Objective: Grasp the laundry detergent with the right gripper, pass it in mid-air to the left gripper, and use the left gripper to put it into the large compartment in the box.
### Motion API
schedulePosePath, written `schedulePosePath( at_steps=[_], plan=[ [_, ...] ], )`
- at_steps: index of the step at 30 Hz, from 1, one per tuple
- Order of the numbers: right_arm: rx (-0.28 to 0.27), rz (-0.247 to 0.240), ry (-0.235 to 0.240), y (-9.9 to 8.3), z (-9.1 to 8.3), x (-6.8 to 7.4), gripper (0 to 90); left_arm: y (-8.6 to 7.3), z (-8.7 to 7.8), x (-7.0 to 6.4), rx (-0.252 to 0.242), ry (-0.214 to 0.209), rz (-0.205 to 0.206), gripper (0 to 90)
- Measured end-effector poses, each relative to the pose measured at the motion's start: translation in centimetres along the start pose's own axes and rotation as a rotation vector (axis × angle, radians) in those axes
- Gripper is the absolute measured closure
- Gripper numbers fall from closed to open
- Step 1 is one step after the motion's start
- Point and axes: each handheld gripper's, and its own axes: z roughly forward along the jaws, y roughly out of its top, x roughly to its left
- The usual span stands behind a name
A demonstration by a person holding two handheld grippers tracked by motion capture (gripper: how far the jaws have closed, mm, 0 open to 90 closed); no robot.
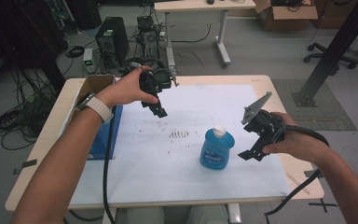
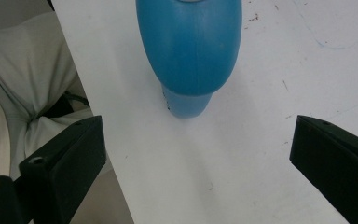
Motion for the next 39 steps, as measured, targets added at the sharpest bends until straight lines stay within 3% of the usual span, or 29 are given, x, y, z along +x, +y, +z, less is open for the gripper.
schedulePosePath(
  at_steps=[39],
  plan=[
    [-0.116, -0.005, 0.051, -1.3, 3.8, -0.9, 3.7, -0.8, 0.3, 0.1, -0.012, 0.002, -0.025, 8.4]
  ],
)
